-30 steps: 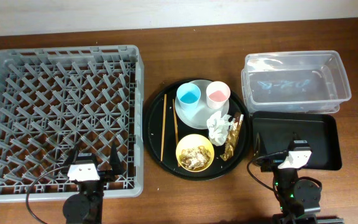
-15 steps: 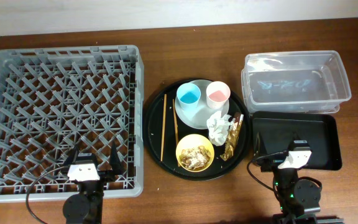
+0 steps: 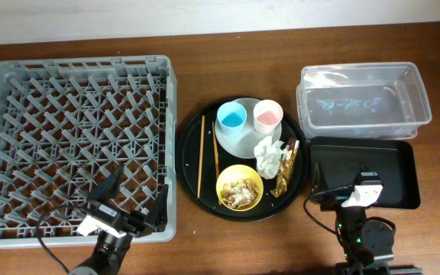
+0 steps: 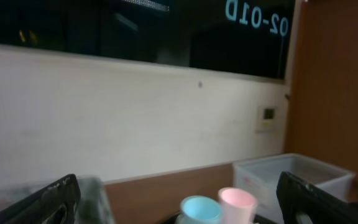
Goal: Sort waste into correct bins and load items into the dishwasher rack
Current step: 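Reach the left gripper to the tray and grasp a wooden chopstick, then carry the chopstick left and drop it into the grey rack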
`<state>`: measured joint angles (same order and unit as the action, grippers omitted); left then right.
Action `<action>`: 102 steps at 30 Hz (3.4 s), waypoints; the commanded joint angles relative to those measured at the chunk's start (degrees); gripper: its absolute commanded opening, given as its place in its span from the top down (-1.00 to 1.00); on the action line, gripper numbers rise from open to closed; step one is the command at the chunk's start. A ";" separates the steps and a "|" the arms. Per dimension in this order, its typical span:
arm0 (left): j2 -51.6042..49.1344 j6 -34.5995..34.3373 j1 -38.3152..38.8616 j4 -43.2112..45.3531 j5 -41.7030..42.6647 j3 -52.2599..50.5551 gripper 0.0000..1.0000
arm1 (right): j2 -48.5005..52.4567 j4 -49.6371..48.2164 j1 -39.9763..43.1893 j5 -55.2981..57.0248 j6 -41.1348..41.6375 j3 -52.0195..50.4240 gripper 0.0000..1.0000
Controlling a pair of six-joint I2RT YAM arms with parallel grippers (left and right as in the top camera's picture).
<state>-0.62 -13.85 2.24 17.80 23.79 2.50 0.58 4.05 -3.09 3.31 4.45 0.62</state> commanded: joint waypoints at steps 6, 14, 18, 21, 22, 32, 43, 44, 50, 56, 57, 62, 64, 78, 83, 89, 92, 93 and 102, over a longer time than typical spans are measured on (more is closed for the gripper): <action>-16.26 -7.30 0.22 -36.00 0.07 36.46 -0.99 | -0.22 0.44 -0.26 -0.11 0.04 -0.31 -0.97; -60.74 -3.43 0.22 -72.37 10.69 75.89 -0.99 | -0.22 0.44 -0.26 -0.11 0.04 -0.31 -0.97; -72.76 -3.43 0.24 -74.90 15.85 76.19 -0.99 | -0.22 0.44 -0.26 -0.11 0.04 -0.31 -0.97; -80.74 -3.21 2.12 -76.65 19.67 76.19 0.34 | -0.22 0.44 -0.26 -0.11 0.04 -0.31 -0.97; -81.61 -3.26 3.85 -76.63 16.94 76.19 0.34 | -0.22 0.44 -0.26 -0.11 0.04 -0.31 -0.97; -84.94 -6.73 25.94 -75.41 -24.44 76.17 0.31 | -0.22 0.44 -0.26 -0.11 0.04 -0.31 -0.97; -98.90 -6.71 28.50 -71.76 -26.84 76.17 0.31 | -0.22 0.44 -0.26 -0.11 0.04 -0.31 -0.97; -99.51 -6.69 28.50 -70.90 -26.84 76.17 0.31 | -0.22 0.44 -0.26 -0.11 0.04 -0.31 -0.97; -103.71 -6.71 28.52 -67.19 -27.12 76.17 0.45 | -0.22 0.44 -0.26 -0.11 0.04 -0.31 -0.97; -108.39 -8.44 28.50 -64.87 -32.83 76.17 0.55 | -0.22 0.44 -0.26 -0.11 0.04 -0.31 -0.97; -109.02 -9.14 28.50 -64.46 -33.27 76.17 0.56 | -0.22 0.44 -0.26 -0.11 0.04 -0.31 -0.97; -113.09 -9.97 28.50 -62.60 -33.05 76.17 0.56 | -0.22 0.44 -0.26 -0.11 0.04 -0.31 -0.97; -114.51 -9.97 28.50 -61.72 -33.03 76.17 0.56 | -0.22 0.44 -0.26 -0.11 0.04 -0.31 -0.97; -113.74 -10.16 27.82 -61.37 -29.79 78.05 0.99 | -0.22 0.44 -0.26 -0.11 0.04 -0.31 -0.98; -98.73 -9.35 25.09 -64.63 -29.86 81.46 0.99 | -0.22 0.44 -0.26 -0.11 0.04 -0.31 -0.97; -91.65 -2.29 15.82 -74.93 -35.19 80.78 0.99 | -0.22 0.44 -0.26 -0.11 0.04 -0.31 -0.97; -92.43 -0.50 14.10 -75.78 -35.19 79.52 0.99 | -0.22 0.44 -0.26 -0.11 0.04 -0.31 -0.97; -92.63 -0.55 14.10 -75.54 -35.17 78.73 0.99 | -0.22 0.44 -0.26 -0.11 0.04 -0.31 -0.97; -99.78 -0.61 14.10 -73.81 -35.19 76.17 0.99 | -0.22 0.44 -0.26 -0.11 0.04 -0.31 -0.97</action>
<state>-98.43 -15.38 16.47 -56.51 -10.98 79.18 0.58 4.05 -3.09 3.29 4.49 0.62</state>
